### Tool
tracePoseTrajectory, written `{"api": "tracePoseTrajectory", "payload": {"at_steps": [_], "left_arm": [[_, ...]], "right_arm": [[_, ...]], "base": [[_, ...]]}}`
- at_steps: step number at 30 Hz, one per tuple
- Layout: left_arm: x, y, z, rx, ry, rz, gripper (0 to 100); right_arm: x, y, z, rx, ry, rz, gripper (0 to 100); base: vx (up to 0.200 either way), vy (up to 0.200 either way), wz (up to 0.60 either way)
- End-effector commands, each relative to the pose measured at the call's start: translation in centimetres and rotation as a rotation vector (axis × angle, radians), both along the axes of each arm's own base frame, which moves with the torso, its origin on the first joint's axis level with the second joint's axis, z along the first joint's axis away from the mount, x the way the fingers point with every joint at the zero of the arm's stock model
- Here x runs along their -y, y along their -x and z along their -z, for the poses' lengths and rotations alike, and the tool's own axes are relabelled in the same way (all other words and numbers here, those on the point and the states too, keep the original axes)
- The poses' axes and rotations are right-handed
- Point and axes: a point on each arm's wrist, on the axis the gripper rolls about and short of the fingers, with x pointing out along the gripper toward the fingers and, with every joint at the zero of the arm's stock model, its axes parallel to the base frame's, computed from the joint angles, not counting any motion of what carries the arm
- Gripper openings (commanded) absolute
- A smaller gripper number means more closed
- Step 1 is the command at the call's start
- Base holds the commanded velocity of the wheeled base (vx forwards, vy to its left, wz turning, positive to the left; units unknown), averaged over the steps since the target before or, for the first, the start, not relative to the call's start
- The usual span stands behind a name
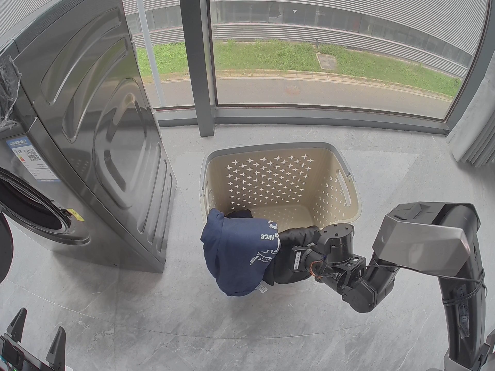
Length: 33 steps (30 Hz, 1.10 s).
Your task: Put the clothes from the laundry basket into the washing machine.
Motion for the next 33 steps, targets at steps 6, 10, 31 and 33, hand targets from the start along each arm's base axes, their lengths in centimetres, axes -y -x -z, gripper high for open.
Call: {"api": "tracePoseTrajectory", "payload": {"at_steps": [6,10,31,33], "left_arm": [[0.0,-0.1,0.5,-0.007,-0.001,0.0,100],[0.0,-0.1,0.5,-0.007,0.0,0.0,100],[0.0,-0.1,0.5,-0.007,0.003,-0.002,100],[0.0,-0.1,0.5,-0.007,0.005,-0.002,100]], "right_arm": [[1.0,4.3,-4.7,0.067,-0.007,-0.059,0],[1.3,5.9,-6.5,0.112,-0.019,-0.083,0],[3.7,12.6,-15.5,0.395,-0.108,-0.184,0],[3.8,12.8,-16.0,0.413,-0.109,-0.184,0]], "base": [[0.0,0.0,0.0],[0.0,0.0,0.0],[0.0,0.0,0.0],[0.0,0.0,0.0]]}}
